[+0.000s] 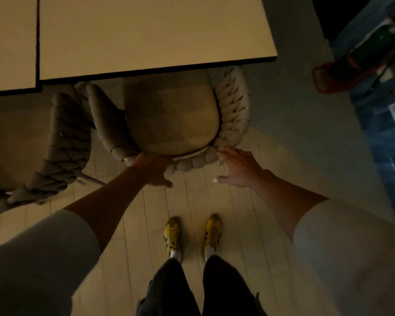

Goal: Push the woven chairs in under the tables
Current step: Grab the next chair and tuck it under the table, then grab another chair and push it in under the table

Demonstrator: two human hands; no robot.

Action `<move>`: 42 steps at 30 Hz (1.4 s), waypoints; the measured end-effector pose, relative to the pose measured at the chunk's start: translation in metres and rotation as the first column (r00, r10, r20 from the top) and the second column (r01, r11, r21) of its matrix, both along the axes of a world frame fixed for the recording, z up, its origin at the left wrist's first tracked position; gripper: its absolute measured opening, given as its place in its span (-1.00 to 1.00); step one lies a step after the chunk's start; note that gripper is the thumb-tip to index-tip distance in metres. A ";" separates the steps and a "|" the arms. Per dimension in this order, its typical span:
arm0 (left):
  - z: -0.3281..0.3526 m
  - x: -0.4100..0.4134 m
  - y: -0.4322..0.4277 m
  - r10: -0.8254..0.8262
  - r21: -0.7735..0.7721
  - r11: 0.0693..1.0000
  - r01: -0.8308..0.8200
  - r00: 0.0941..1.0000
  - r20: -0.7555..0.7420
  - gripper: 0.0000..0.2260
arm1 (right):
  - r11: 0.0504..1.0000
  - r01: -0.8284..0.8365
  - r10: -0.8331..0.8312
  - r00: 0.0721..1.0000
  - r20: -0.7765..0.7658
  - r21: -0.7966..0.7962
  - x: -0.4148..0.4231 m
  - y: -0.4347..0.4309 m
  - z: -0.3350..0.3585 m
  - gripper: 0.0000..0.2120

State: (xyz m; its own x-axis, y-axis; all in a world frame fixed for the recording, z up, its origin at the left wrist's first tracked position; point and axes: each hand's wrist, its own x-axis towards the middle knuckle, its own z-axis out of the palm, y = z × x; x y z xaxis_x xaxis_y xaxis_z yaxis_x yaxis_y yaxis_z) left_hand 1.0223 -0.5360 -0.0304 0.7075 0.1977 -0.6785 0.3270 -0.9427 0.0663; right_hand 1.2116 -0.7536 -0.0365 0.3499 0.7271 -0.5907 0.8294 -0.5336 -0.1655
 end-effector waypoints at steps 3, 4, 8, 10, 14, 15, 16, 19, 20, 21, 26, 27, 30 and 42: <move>0.039 0.008 -0.007 -0.095 -0.018 0.995 0.095 0.995 0.019 -0.17 | 0.993 0.119 -0.119 0.993 0.020 -0.007 -0.012 -0.024 0.038 -0.06; 0.049 0.012 -0.010 -0.124 -0.029 0.992 0.125 0.992 0.024 -0.15 | 0.988 0.156 -0.156 0.987 0.036 0.005 -0.016 -0.033 0.050 -0.07; 0.081 0.032 -0.021 -0.237 -0.011 0.971 0.238 0.971 0.028 -0.16 | 0.963 0.270 -0.271 0.959 0.084 0.028 -0.022 -0.066 0.083 -0.06; 0.100 0.046 -0.031 -0.324 0.023 0.946 0.323 0.944 0.061 -0.19 | 0.936 0.350 -0.353 0.930 0.106 0.047 -0.021 -0.086 0.097 -0.04; 0.136 0.087 -0.057 -0.455 0.042 0.891 0.453 0.886 0.088 -0.26 | 0.868 0.490 -0.496 0.855 0.150 0.077 -0.012 -0.134 0.121 -0.01; 0.143 0.099 -0.065 -0.471 0.042 0.882 0.469 0.877 0.095 -0.26 | 0.846 0.526 -0.533 0.831 0.159 0.083 -0.009 -0.146 0.126 0.00; 0.148 0.110 -0.073 -0.480 0.035 0.877 0.479 0.871 0.109 -0.26 | 0.823 0.561 -0.568 0.806 0.167 0.089 -0.005 -0.158 0.130 0.00; 0.159 0.146 -0.100 -0.541 0.053 0.840 0.539 0.831 0.128 -0.22 | 0.767 0.635 -0.640 0.748 0.173 0.094 0.008 -0.191 0.138 -0.01; 0.163 0.156 -0.109 -0.558 0.058 0.830 0.556 0.820 0.125 -0.18 | 0.758 0.646 -0.651 0.739 0.171 0.091 0.014 -0.200 0.139 -0.01; 0.166 0.166 -0.118 -0.570 0.059 0.822 0.567 0.814 0.116 -0.14 | 0.747 0.659 -0.663 0.729 0.167 0.088 0.020 -0.208 0.140 -0.01; 0.159 0.231 -0.162 -0.609 0.110 0.794 0.599 0.783 0.130 -0.13 | 0.695 0.710 -0.718 0.680 0.149 0.109 0.069 -0.248 0.137 -0.01; 0.156 0.243 -0.171 -0.599 0.113 0.800 0.589 0.793 0.111 -0.11 | 0.697 0.709 -0.717 0.683 0.142 0.107 0.079 -0.256 0.137 -0.01; 0.151 0.287 -0.206 -0.587 0.110 0.809 0.577 0.803 0.102 -0.07 | 0.672 0.735 -0.740 0.662 0.120 0.087 0.119 -0.286 0.140 -0.02; 0.169 0.452 -0.268 -0.307 0.068 0.951 0.300 0.913 0.269 0.08 | 0.775 0.628 -0.631 0.762 0.146 0.069 0.336 -0.345 0.181 0.04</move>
